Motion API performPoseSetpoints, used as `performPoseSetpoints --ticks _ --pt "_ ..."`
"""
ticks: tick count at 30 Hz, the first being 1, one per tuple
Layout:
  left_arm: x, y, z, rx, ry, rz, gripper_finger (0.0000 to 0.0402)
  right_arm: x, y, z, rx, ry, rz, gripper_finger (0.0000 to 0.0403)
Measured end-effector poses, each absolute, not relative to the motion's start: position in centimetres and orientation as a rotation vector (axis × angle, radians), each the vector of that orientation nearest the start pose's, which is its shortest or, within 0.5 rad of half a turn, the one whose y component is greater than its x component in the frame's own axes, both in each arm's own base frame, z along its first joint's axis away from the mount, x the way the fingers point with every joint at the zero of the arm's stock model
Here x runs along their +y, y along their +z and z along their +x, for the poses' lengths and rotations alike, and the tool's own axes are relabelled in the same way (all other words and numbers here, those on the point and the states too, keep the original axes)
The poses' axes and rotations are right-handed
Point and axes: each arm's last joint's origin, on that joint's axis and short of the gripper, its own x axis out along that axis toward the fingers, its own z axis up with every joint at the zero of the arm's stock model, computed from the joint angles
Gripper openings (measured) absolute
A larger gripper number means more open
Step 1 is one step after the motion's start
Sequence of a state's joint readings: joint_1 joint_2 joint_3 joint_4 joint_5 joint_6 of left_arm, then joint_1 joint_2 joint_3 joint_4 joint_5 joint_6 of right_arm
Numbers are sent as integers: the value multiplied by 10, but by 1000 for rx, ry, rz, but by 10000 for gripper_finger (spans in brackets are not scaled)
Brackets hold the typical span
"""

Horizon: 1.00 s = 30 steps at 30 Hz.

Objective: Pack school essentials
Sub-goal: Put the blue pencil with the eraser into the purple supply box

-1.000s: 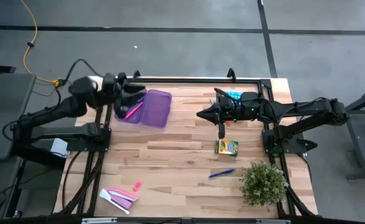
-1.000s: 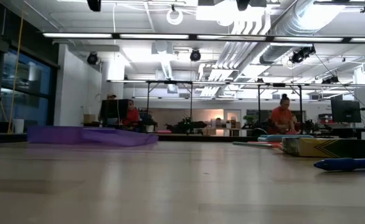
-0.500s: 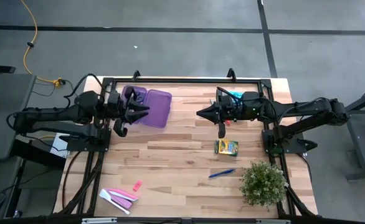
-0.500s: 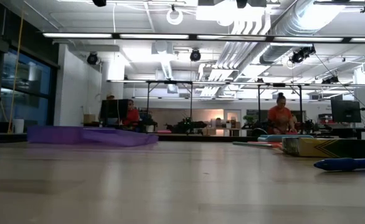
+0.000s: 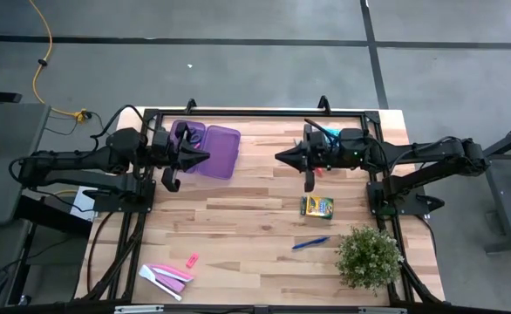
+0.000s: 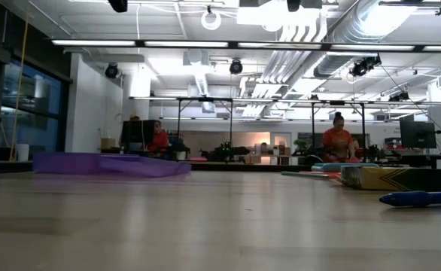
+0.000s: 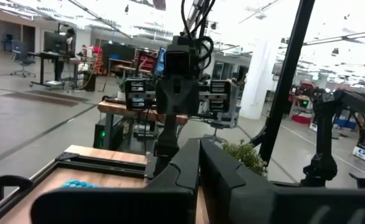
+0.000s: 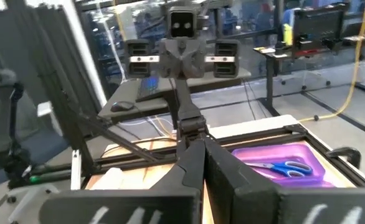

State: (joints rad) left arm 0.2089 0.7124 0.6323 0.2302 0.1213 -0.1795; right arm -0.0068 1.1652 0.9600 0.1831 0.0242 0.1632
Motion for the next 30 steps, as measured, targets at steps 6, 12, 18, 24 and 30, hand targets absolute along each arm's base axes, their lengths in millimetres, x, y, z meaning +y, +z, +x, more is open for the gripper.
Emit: performPoseSetpoints --ticks 6,12,18,24,30 --pt "31 331 162 -157 79 -163 1 -16 345 258 230 -361 243 18" --pt "31 331 162 -156 81 -166 0 -33 307 240 622 -582 402 101" --pt "32 330 162 -155 110 -168 0 -36 264 228 903 -730 514 183" --pt "32 330 162 -154 112 -169 0 -40 224 241 883 -735 582 211" --pt "32 330 162 -155 113 -169 0 -63 191 252 981 -869 640 213"
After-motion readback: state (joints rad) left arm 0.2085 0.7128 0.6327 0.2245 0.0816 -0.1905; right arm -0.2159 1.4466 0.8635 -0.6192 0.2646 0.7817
